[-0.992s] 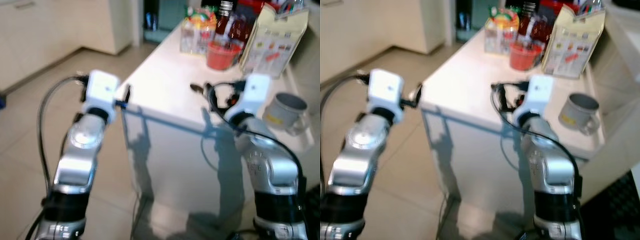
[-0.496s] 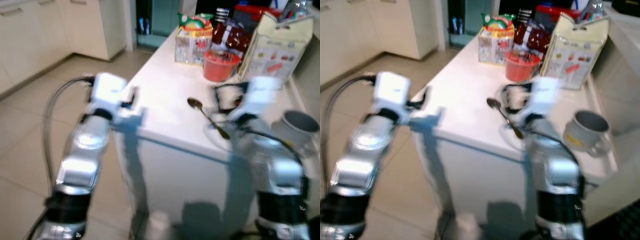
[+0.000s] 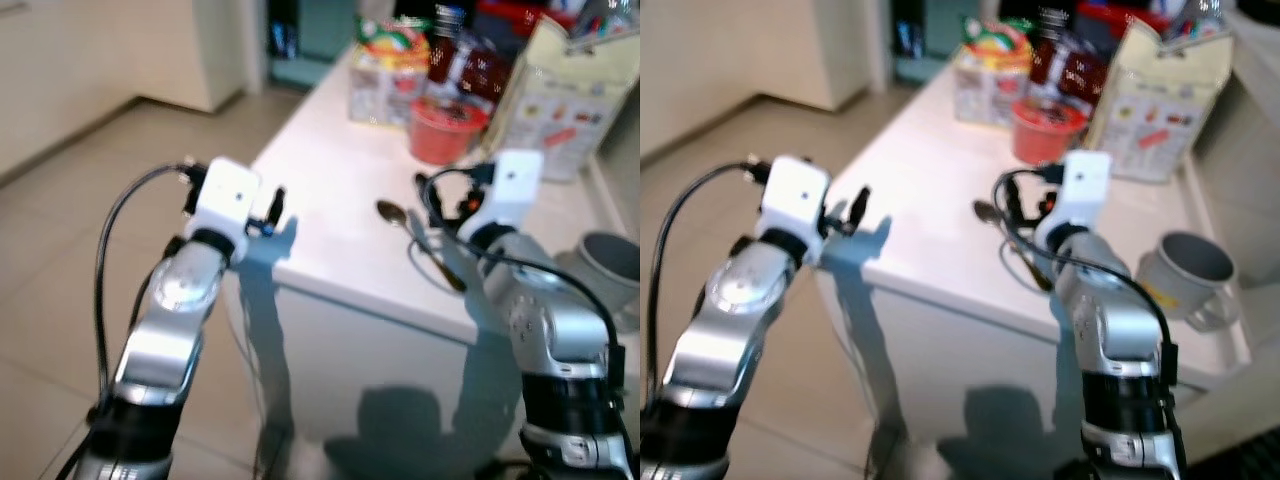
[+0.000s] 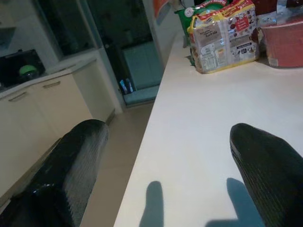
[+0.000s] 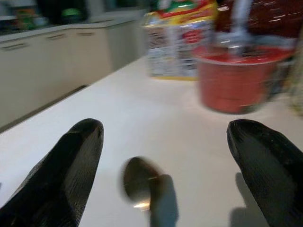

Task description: Setting the table

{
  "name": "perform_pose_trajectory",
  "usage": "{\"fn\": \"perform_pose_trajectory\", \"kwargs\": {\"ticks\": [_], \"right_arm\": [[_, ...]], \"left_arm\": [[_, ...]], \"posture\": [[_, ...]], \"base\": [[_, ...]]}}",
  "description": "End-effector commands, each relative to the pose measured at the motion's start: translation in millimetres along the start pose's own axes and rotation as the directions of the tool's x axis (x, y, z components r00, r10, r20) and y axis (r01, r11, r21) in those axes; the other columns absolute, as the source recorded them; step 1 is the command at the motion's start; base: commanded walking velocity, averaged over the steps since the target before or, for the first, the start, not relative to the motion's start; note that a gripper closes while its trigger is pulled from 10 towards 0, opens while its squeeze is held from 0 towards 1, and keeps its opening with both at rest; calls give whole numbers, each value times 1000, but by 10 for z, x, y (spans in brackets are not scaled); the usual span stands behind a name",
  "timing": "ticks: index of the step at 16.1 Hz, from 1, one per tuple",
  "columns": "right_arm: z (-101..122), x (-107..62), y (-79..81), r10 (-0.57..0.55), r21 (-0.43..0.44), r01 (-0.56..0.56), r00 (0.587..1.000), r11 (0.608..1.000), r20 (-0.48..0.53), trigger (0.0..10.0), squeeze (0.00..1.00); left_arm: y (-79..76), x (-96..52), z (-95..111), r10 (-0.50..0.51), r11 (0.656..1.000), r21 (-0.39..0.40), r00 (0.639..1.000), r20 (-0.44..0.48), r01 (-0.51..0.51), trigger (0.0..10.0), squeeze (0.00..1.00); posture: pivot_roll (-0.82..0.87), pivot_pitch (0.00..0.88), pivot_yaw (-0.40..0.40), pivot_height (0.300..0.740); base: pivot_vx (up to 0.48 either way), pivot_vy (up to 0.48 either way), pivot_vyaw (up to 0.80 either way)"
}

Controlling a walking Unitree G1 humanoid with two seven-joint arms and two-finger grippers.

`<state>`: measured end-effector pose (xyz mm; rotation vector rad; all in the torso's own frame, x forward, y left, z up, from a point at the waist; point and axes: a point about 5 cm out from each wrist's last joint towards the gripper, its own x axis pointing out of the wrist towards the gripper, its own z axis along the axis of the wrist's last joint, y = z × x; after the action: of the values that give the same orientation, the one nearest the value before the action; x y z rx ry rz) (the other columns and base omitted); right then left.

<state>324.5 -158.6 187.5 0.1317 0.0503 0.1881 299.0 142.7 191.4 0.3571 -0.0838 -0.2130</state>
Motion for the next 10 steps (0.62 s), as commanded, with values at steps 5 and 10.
{"fn": "perform_pose_trajectory", "kwargs": {"ticks": [5, 10], "right_arm": [[-125, 158, -175, 63, -37, -71, 980, 997, -187, 10000, 1000], [-253, 216, -297, 177, -66, -217, 910, 974, -374, 10000, 1000]], "left_arm": [[-189, -85, -14, -208, 978, -17, 978, -3, 208, 10000, 0], [-398, -217, -65, -458, 888, -41, 889, -21, 457, 10000, 0]], "posture": [[38, 0, -26, 740], [14, 0, 6, 740]], "base": [[0, 0, 0], [0, 0, 0]]}}
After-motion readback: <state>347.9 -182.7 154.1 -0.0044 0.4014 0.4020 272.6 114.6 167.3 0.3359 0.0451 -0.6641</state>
